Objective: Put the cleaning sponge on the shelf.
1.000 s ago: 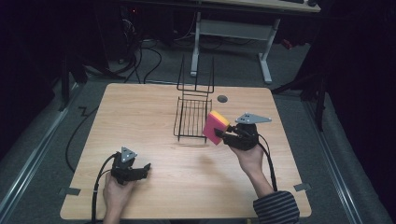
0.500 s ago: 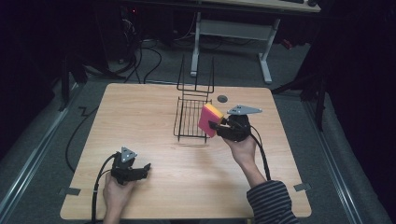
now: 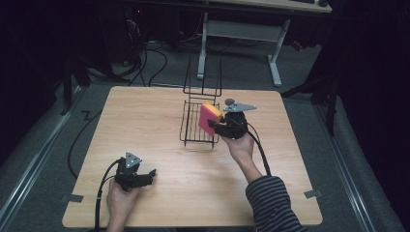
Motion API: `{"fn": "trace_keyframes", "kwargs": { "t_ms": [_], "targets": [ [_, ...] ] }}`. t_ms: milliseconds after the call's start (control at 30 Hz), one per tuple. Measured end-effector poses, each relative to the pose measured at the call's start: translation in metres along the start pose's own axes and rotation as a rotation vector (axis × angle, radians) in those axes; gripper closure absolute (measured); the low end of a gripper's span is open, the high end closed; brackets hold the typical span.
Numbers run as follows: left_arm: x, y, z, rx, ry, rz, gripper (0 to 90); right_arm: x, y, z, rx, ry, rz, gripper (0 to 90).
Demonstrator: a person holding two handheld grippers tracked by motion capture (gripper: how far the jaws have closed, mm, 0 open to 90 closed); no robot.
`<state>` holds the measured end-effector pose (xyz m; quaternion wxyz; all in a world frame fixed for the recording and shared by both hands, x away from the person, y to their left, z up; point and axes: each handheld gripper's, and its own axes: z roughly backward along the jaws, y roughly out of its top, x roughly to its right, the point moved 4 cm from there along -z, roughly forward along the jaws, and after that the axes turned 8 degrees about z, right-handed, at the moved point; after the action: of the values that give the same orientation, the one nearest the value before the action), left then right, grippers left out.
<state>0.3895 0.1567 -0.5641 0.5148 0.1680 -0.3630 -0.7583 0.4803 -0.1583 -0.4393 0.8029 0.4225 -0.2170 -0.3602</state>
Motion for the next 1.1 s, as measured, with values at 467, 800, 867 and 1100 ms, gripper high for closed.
{"fn": "trace_keyframes", "kwargs": {
  "t_ms": [467,800,867,1100],
  "targets": [
    [0.000,0.000,0.000,-0.001,-0.003,-0.001,18.6,0.002,-0.008,-0.034,-0.048,-0.020,0.020,60.6],
    [0.000,0.000,0.000,0.000,-0.003,-0.001,18.6,0.004,-0.011,-0.047,-0.059,-0.013,0.006,60.5],
    [0.000,0.000,0.000,-0.001,-0.003,-0.002,18.6,0.005,-0.012,-0.049,-0.057,-0.013,0.010,60.5],
    [0.000,0.000,0.000,0.001,-0.002,-0.002,18.6,0.005,-0.015,-0.053,-0.071,-0.008,0.012,60.2]
  ]
}}
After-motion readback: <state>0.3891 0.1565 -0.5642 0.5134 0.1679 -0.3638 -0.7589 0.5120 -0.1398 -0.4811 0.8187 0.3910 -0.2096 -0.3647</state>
